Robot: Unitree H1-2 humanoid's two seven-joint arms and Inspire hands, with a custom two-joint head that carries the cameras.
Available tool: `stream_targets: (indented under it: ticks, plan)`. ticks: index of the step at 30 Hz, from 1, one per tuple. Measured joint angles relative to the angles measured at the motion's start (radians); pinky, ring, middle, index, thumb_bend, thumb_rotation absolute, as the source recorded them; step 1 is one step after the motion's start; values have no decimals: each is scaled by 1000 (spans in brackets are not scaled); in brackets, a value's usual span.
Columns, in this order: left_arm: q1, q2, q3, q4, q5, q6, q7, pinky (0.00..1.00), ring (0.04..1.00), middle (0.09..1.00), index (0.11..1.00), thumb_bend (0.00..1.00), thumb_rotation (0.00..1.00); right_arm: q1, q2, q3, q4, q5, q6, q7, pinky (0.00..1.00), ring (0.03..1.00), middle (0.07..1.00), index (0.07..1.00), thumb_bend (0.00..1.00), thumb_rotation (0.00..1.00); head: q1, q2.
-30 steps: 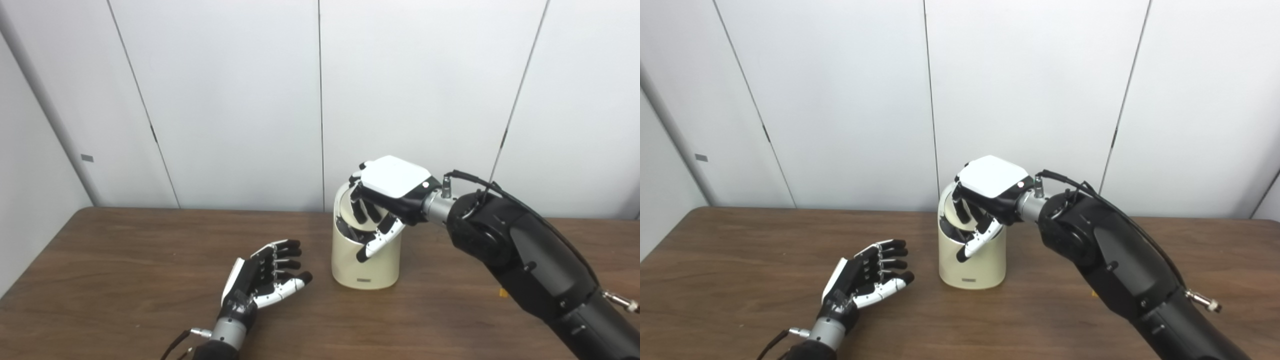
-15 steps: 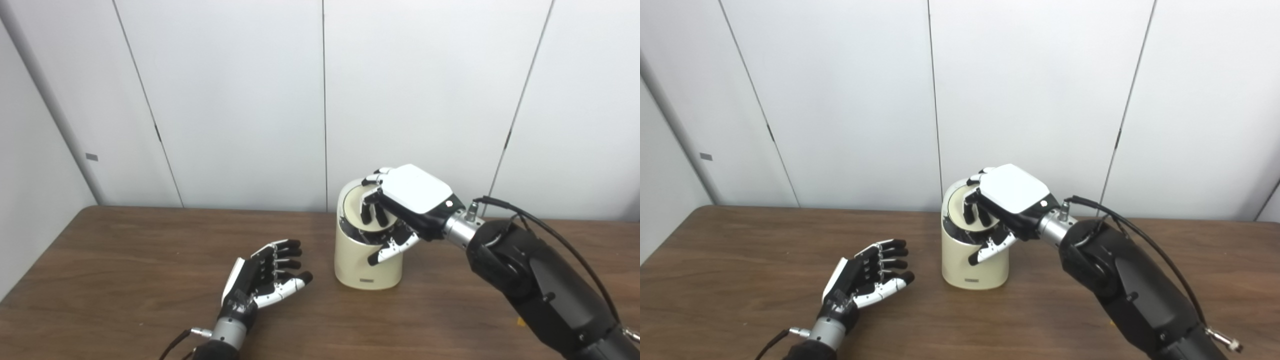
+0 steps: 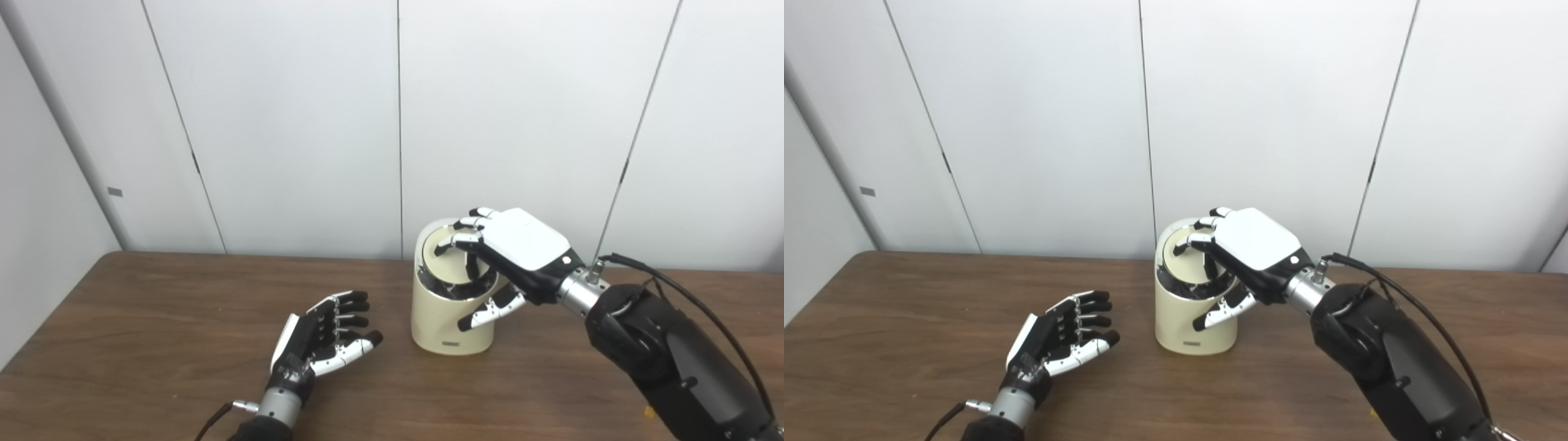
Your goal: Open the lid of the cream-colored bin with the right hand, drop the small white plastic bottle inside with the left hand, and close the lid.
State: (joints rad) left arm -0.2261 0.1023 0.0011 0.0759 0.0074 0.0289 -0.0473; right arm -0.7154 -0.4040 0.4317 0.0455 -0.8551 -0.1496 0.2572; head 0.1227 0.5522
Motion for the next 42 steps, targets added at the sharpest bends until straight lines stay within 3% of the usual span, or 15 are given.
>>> stream_targets:
  ticks: [5, 10, 15, 17, 24, 28, 31, 33, 36, 42]
  plan:
    - [0, -2, 0, 0, 0, 0, 0, 607, 691, 749, 753, 704, 152, -59, 0, 31, 27, 1, 6, 73, 931, 907, 803, 778, 689, 576, 3, 0]
    - [0, -3, 0, 0, 4, 0, 3, 608, 691, 750, 754, 696, 164, -107, 1, 62, 42, 1, 27, 147, 936, 897, 790, 766, 713, 561, 8, -2]
    - [0, -4, 0, 0, 6, 0, 4, 609, 693, 752, 754, 699, 158, -108, 1, 61, 32, 13, 39, 166, 926, 881, 774, 751, 700, 572, 9, -5]
    - [1, -4, 1, 0, 6, 0, 4, 612, 693, 750, 751, 707, 168, -98, 1, 48, 17, 29, 49, 174, 905, 863, 757, 731, 699, 534, 8, -6]
    - [1, -2, 7, 0, 6, 0, 5, 612, 694, 751, 753, 709, 176, 21, -2, -58, -126, 53, 120, 169, 658, 743, 734, 720, 711, 283, 0, -20]
    - [1, -2, 8, 0, 3, 0, 3, 608, 693, 750, 752, 706, 170, 83, 19, -118, -134, 62, 123, 98, 566, 709, 741, 733, 693, 237, -9, -25]
    - [0, 0, 8, 0, 4, -1, 2, 605, 693, 753, 757, 712, 186, 107, 59, -195, -110, 104, 140, 32, 555, 720, 765, 749, 644, 258, -20, -26]
    - [1, 4, 8, 0, 4, -1, 2, 605, 692, 753, 758, 713, 184, 129, 95, -267, -113, 160, 165, -9, 561, 716, 773, 753, 637, 218, -23, -28]
    - [0, 12, 10, 0, 3, -1, 1, 602, 687, 750, 756, 723, 190, 158, 125, -320, -127, 229, 193, -32, 546, 684, 744, 739, 648, 156, -26, -28]
    - [2, 24, 10, 0, 6, -2, 1, 602, 685, 749, 755, 726, 201, 247, 162, -424, -148, 394, 225, -70, 556, 708, 778, 768, 607, 160, -44, -29]
